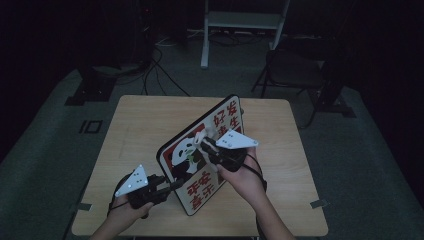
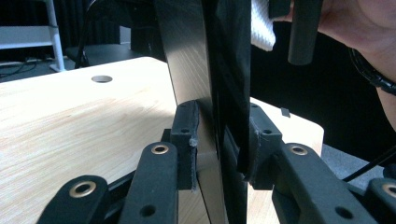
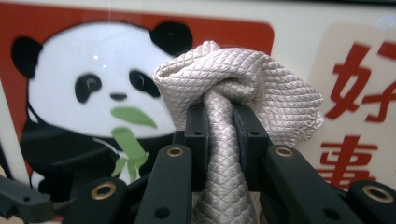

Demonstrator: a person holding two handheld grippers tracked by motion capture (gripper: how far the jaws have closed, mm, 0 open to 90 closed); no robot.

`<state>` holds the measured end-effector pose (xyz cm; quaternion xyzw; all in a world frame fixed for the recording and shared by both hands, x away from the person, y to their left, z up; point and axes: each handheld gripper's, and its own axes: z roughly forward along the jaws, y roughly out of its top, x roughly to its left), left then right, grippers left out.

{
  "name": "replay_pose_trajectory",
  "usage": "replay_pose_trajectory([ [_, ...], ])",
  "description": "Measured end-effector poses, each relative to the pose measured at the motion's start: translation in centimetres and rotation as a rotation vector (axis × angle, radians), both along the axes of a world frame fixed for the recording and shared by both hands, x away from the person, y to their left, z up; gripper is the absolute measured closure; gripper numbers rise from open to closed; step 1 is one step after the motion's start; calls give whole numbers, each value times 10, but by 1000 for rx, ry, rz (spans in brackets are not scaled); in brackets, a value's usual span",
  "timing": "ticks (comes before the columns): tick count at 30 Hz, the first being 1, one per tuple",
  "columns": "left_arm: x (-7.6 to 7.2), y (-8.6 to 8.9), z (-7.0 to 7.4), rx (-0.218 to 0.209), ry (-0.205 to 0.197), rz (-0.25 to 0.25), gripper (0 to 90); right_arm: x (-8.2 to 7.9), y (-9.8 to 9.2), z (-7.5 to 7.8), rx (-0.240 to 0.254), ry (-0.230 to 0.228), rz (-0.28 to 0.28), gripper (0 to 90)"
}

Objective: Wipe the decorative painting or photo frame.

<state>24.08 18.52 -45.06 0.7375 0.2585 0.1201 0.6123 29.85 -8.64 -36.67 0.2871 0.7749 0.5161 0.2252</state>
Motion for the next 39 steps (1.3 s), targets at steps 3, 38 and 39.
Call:
replay_pose_trajectory([
  [3, 0, 0, 0, -1, 0, 1, 703, -1, -1, -6, -7, 10, -5, 781],
  [38, -1, -1, 0, -3, 3, -2, 700, -10, -17, -66, -102, 120, -11, 781],
  [39, -1, -1, 0, -3, 3, -2, 700, -10, -17, -67, -104, 124, -11, 781],
])
